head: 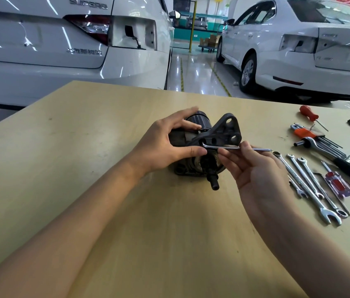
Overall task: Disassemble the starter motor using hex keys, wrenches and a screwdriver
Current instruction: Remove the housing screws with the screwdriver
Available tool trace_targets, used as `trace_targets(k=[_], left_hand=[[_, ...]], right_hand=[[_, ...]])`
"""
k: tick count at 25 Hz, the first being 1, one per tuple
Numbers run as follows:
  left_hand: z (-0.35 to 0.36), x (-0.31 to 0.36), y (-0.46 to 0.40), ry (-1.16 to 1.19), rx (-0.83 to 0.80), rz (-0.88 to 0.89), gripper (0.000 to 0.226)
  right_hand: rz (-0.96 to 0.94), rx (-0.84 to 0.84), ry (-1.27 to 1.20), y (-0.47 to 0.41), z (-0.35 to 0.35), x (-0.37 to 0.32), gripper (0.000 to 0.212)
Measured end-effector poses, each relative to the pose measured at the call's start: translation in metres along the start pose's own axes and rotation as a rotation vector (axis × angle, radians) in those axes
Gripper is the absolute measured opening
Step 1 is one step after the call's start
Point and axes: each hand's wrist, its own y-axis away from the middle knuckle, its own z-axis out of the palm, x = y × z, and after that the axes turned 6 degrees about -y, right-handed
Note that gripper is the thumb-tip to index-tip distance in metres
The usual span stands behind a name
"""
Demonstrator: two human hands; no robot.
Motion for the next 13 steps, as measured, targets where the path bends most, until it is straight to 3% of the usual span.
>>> trace_targets(k=[4,9,13], left_hand=[[0.000,0.002,-0.002,-0.010,0.010,-0.018,0.109],[0.002,0.001,-0.002,0.036,0.037,-0.042,0.110],[0.002,0.000,-0.001,0.046,0.053,-0.048,0.108]], right_hand=[[0.045,0.010,-0.046,-0.001,-0.001,0.001,0.008],[-0.103,-0.033,0.066,0.003,0.004,-0.004,0.013],[-0.266,-0.103,0.357,0.002,0.014,-0.011,0.014]])
